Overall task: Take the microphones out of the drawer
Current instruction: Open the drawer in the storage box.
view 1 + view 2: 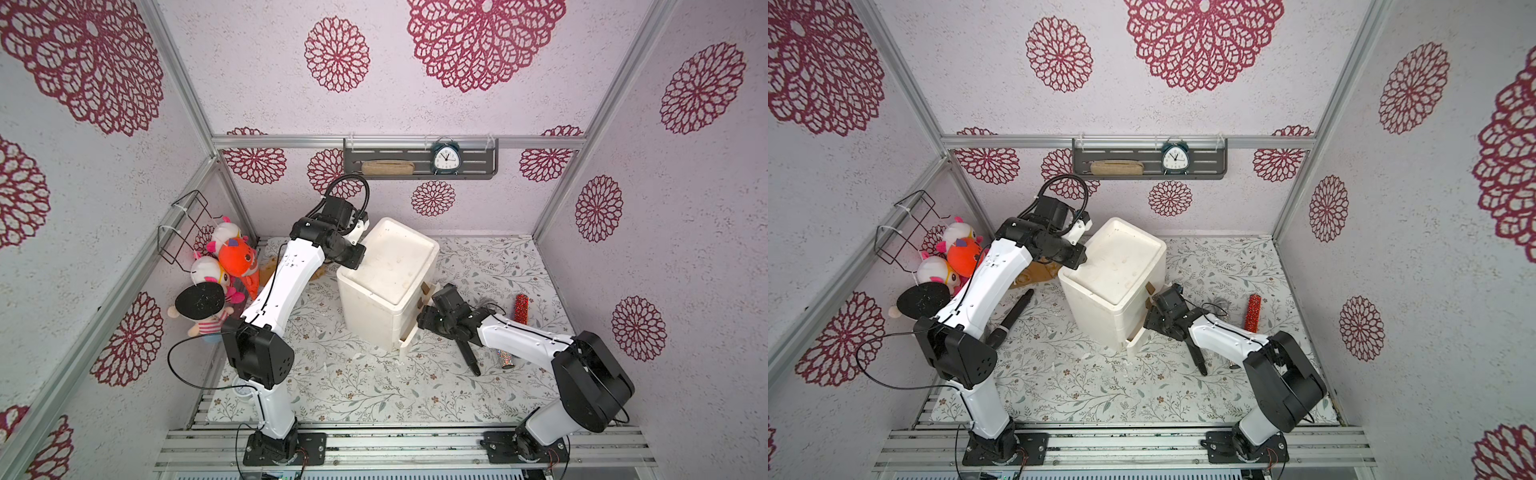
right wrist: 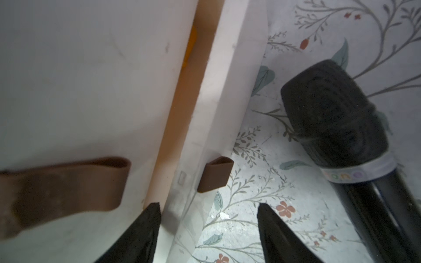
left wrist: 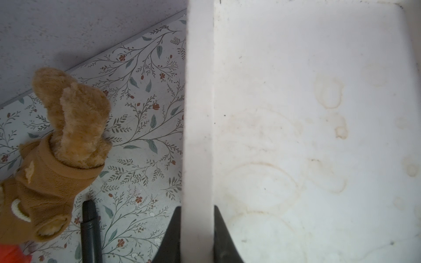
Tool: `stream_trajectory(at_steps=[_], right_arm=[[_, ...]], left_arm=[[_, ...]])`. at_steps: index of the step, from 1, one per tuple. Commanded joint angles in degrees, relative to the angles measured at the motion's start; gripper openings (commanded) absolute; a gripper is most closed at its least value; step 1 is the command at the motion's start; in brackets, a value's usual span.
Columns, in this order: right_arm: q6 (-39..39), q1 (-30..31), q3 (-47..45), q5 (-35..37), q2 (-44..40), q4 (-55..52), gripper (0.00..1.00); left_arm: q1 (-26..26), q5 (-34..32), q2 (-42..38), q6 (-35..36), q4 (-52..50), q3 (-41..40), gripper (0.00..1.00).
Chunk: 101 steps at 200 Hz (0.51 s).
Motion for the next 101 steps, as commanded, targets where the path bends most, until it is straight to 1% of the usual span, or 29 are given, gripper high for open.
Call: stream_trajectory(at_steps=[1,36,61,101], right_arm=[[2.23,0.04,-0.97,2.68,0.12,-0.08,0.68],[2.00,-0.09,-3.03,2.32,-0.07,-0.15,0.62],[0.15,-0.57,-3.76,2.12,-0.13,-1.43,0.58],[-2.76,-2.39,-5.03,2.21,-2.09,-3.93,0.56]], left_arm=[[-2.32,4.43,1.63,-0.67,-0.17,-1.74,0.00],[-2.32,4.30,1.53,-0.59,-0.20,-1.65,0.00],[-2.33,4.10,1.44,-0.58,-0.33,-1.56,0.00],[-2.30,4.09,1.42,-0.57,-0.33,-1.38,0.00]])
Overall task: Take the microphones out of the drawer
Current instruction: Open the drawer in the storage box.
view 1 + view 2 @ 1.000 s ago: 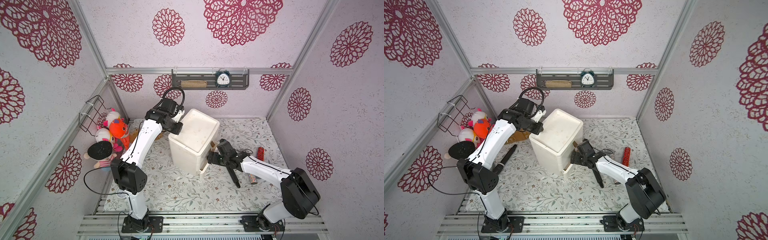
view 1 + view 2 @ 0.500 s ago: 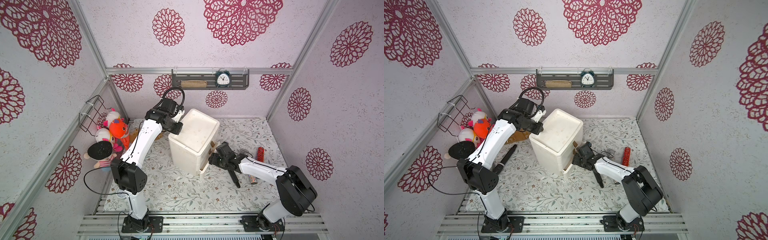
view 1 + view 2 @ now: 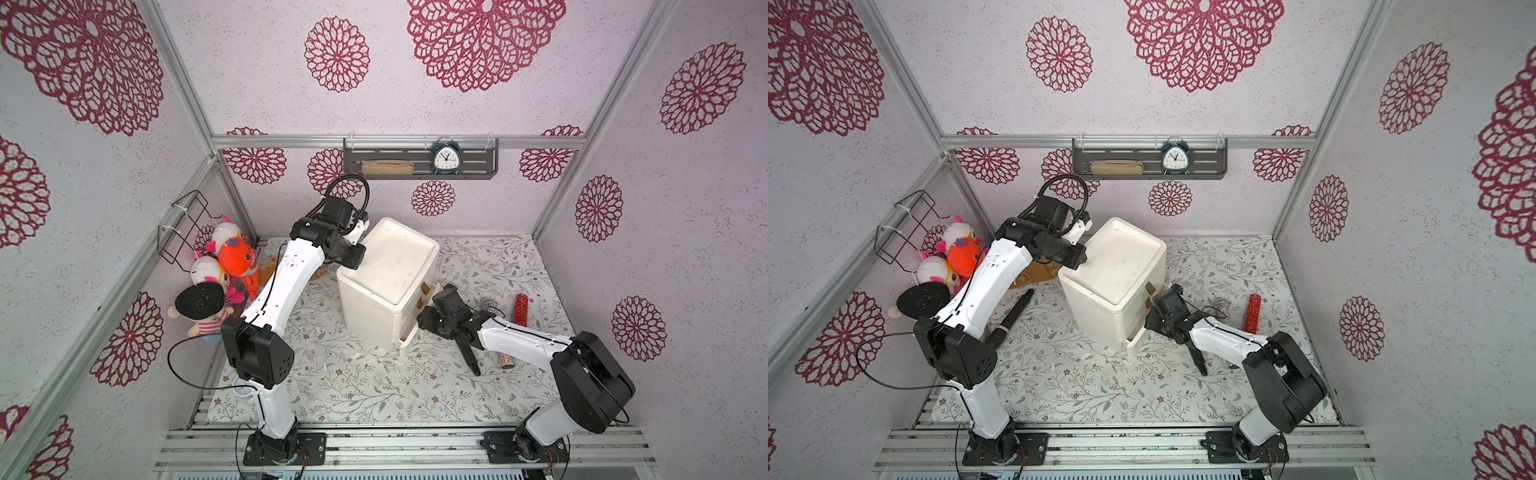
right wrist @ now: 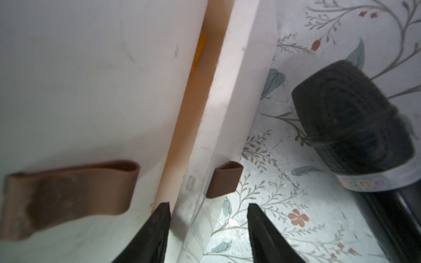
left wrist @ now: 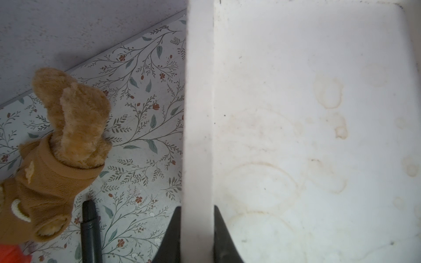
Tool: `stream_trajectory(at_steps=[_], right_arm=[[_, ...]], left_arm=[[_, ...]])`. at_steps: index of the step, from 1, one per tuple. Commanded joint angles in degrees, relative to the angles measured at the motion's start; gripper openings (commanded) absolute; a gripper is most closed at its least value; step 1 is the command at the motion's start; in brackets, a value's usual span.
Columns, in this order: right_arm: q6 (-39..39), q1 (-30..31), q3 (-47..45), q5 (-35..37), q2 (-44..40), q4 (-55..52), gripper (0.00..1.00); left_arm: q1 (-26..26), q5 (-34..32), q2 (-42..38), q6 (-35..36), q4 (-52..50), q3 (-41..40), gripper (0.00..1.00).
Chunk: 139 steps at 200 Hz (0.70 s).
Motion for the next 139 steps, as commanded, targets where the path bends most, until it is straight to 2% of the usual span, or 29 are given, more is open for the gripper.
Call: stream_trajectory(at_steps=[1,139], right_arm=[[-3.21,-2.14,-2.71,2.93,-1.70,-8.54,0.56],[-14.32,-12.42,-7.88,0.75,-10.81,-18.13,0.56]], left_arm=[[-2.25,4.08,1.38,-0.59,-0.33,-1.36,0.00],[-2.30,3.50,1.35,-0.42,-0.64,-1.09,0.00]])
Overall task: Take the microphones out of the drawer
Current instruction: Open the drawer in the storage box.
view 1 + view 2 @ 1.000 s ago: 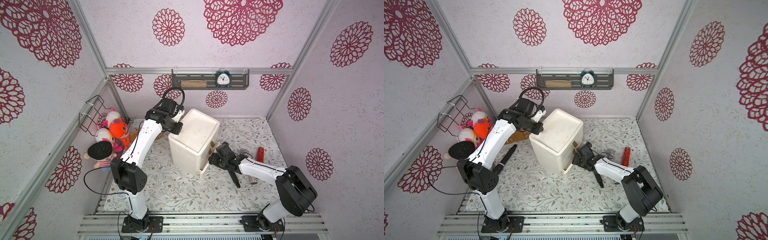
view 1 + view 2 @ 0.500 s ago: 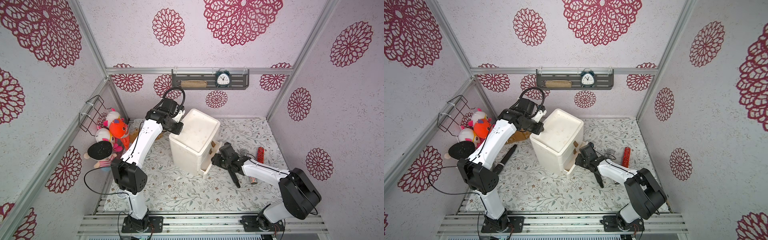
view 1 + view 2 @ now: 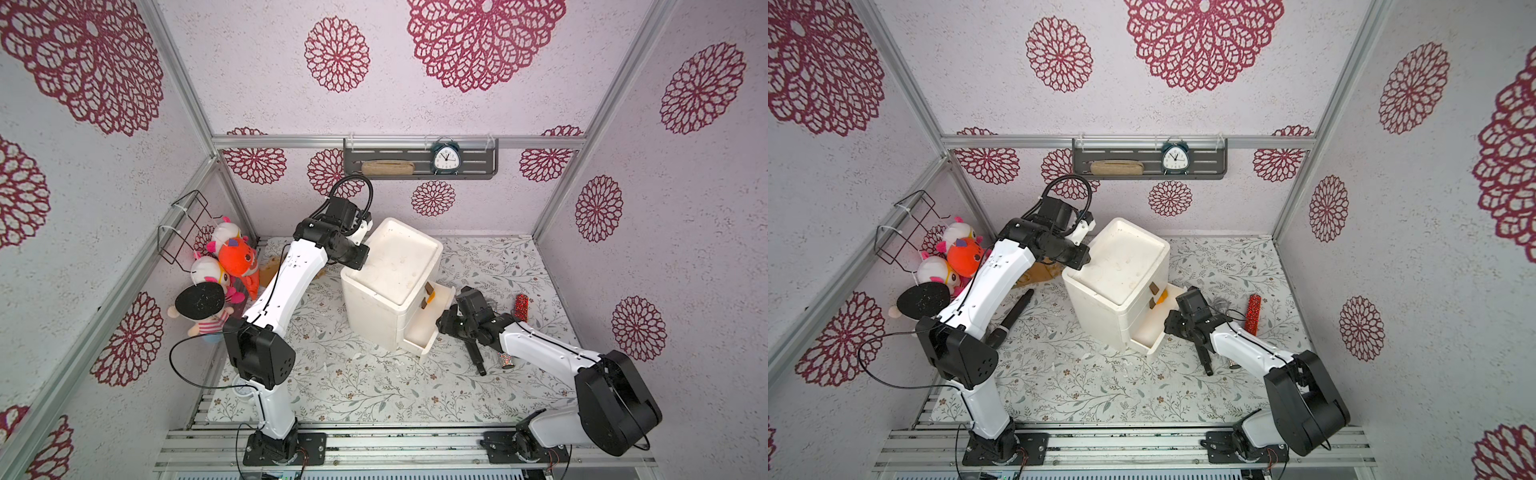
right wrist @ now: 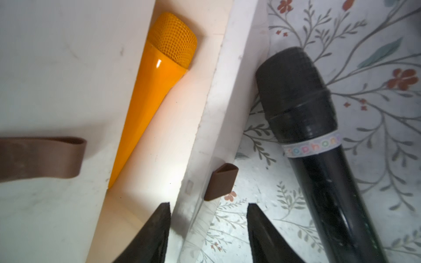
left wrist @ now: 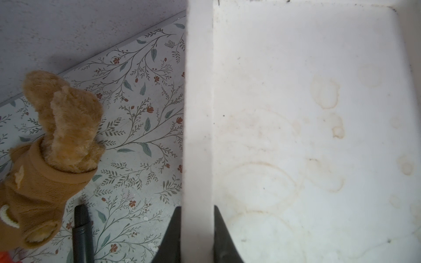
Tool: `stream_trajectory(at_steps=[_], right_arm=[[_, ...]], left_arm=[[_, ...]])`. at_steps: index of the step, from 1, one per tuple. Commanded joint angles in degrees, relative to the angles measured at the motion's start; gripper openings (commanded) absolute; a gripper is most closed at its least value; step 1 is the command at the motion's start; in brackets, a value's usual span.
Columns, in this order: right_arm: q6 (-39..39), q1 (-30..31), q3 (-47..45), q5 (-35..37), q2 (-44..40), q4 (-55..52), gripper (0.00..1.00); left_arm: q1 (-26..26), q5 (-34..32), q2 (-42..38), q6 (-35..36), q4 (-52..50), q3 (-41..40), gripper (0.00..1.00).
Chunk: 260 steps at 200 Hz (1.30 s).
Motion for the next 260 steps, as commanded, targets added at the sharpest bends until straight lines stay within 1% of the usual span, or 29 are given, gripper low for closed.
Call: stream_trajectory(at_steps=[1,24,55,139,163,205,227,239,260], right_arm=[[-4.38,-3.61,-2.45,4.76,-2.04,-11.11,0.56],[-5.78,-5.58,-3.78,4.15,-4.18,-12.48,0.56],[-6.46,-6.25,-4.47,4.02,-6.02,-13.99,0.56],[-8.56,-8.30,-4.55,7.02,-10.67,-19.87,0.56],[-9.06,-8.21,-2.39,5.83,-11.89,-19.66,0.56],[-9.26,-7.56,3.53,4.73,-14.00,-20.62,0.61],[-8.34,-6.40,6.38,2.64,-13.24,-19.46,0.64],[-7.23,-5.47,7.93,2.08,-12.13,-18.77,0.70],[-5.96,-3.59,10.67,1.88,-9.62,-17.08,0.71]], left_arm=[[-1.16,3.38,1.33,0.21,-1.27,-1.05,0.00],[-1.15,3.43,1.46,0.22,-1.21,-1.05,0.00],[-1.19,3.44,1.67,0.11,-1.26,-1.05,0.00],[-1.17,3.39,1.41,0.13,-1.22,-1.36,0.00],[-1.19,3.62,1.49,0.05,-1.03,-1.34,0.00],[-1.22,3.93,1.68,-0.06,-1.14,-1.49,0.00],[-1.20,4.02,1.81,-0.06,-1.03,-1.33,0.00],[-1.20,4.18,1.81,-0.12,-0.95,-1.32,0.00],[-1.25,4.19,1.78,-0.13,-0.94,-1.51,0.00]])
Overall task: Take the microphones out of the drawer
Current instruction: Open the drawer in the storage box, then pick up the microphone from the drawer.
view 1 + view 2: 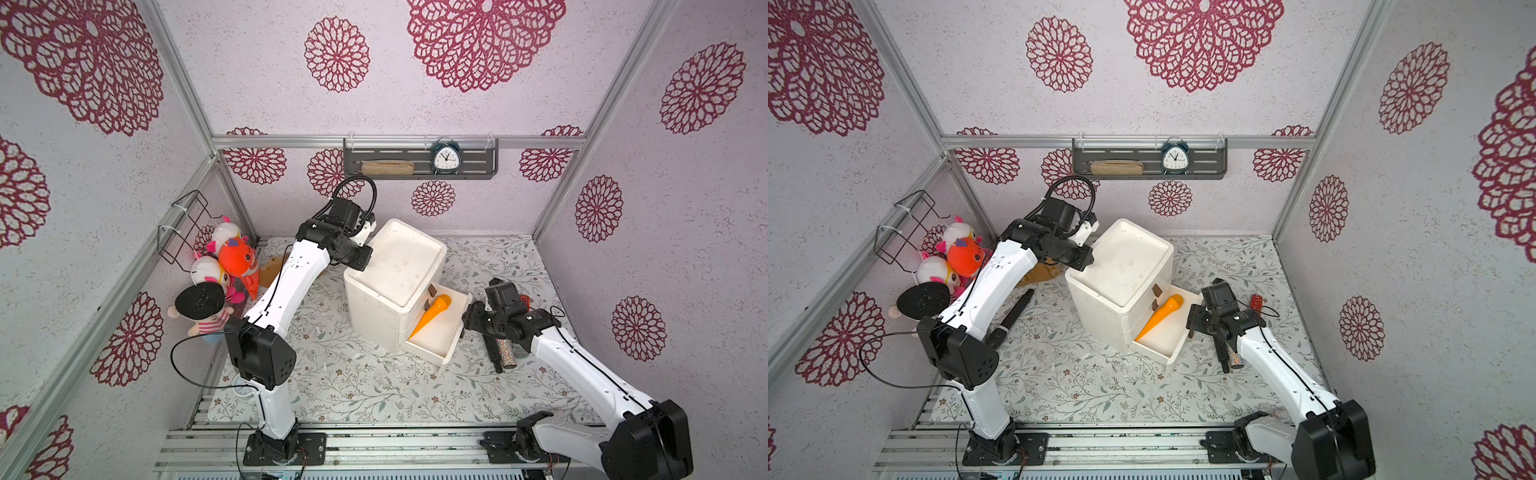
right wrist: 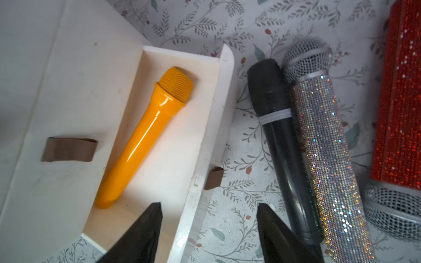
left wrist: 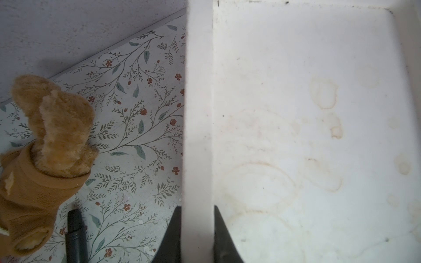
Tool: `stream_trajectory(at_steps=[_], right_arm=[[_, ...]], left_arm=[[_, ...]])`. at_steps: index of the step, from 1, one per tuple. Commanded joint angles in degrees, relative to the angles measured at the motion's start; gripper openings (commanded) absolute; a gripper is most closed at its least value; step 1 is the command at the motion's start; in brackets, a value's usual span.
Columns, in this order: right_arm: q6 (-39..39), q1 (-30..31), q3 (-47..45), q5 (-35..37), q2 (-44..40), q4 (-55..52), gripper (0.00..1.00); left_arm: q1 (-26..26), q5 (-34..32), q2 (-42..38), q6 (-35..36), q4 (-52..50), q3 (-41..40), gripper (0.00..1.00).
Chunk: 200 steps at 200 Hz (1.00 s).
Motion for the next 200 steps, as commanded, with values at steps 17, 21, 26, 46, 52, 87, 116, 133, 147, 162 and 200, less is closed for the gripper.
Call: stream_trajectory(at_steps=[17,21,26,46,52,87,116,133,147,162,200], right_arm=[[2.55,2.92,4.98,-1.72,4.81,3.45,0.71],[2.83,3.17,5.27,-1.93,5.42,4.02,0.71],[3.27,3.36,5.63,-2.08,6.30,4.48,0.71],[5.13,4.32,6.37,-2.73,9.59,6.97,0.70],[5.90,4.46,6.37,-2.79,10.49,7.64,0.69],[8.94,5.14,5.93,-3.22,15.28,13.42,0.67],[10.94,5.27,6.11,-3.47,19.29,16.23,0.67],[12.60,5.25,6.11,-3.43,21.24,17.44,0.67],[14.25,5.33,6.11,-2.47,22.41,17.86,0.67],[16.19,5.33,5.40,-1.85,23.04,19.46,0.67],[20.70,5.59,4.18,-0.48,25.01,22.67,0.64]], left_arm=[[-0.34,3.68,1.63,-0.06,-1.19,-1.60,0.00],[-0.29,3.65,1.57,-0.04,-1.18,-1.68,0.00],[-0.27,3.65,1.49,0.00,-1.15,-1.77,0.00],[-0.27,3.40,1.19,0.08,-1.01,-2.10,0.00],[-0.30,3.32,1.06,0.07,-0.97,-2.21,0.00],[-0.26,3.63,0.77,0.02,-0.31,-2.79,0.00],[-0.27,4.12,1.19,-0.10,-0.48,-2.22,0.00],[-0.27,3.96,1.07,-0.09,-0.48,-2.29,0.00],[-0.27,3.82,1.00,0.00,-0.48,-2.46,0.00],[-0.32,3.70,0.88,-0.02,-0.39,-2.74,0.00],[-0.26,3.38,0.98,0.17,-0.32,-2.59,0.00]])
